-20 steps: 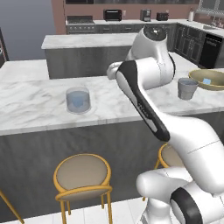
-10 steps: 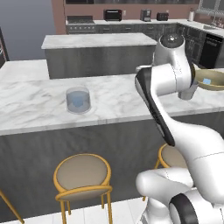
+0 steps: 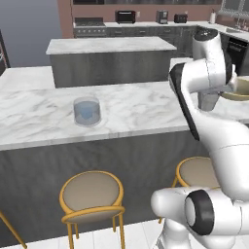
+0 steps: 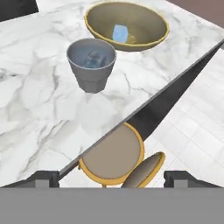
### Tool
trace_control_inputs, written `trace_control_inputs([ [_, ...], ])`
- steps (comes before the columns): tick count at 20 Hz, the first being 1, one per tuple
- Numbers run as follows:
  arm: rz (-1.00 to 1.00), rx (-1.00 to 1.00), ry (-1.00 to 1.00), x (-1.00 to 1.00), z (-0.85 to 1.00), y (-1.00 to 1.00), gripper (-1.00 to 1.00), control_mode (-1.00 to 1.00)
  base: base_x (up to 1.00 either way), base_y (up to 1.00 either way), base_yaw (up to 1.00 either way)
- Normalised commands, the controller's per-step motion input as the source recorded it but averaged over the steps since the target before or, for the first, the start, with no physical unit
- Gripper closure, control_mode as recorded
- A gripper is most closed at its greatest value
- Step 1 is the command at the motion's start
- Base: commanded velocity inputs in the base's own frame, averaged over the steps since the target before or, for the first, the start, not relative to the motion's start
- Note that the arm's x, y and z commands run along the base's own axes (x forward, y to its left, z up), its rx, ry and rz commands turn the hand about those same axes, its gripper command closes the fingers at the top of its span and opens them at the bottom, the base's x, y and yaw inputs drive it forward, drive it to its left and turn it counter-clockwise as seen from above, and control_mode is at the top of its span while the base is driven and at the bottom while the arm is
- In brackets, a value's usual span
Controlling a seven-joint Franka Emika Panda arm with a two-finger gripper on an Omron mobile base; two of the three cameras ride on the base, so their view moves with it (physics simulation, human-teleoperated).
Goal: There are four ice cubes in the ice bowl. Place two ice cubes in each glass of water.
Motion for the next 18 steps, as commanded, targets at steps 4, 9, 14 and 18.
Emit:
trace_control_inputs([
  [4, -0.32, 0.07, 0.1, 0.02, 0.0, -1.0, -1.0, -1.0, 0.0, 0.0, 0.0],
  [9, -0.24, 0.14, 0.01, 0.07, 0.04, -1.0, -1.0, -1.0, 0.0, 0.0, 0.0],
  [14, -0.06, 0.23, 0.0, 0.11, 0.22, -1.0, -1.0, -1.0, 0.0, 0.0, 0.0],
  [18, 0.0, 0.26, 0.0, 0.23, 0.19, -1.0, -1.0, -1.0, 0.0, 0.0, 0.0],
])
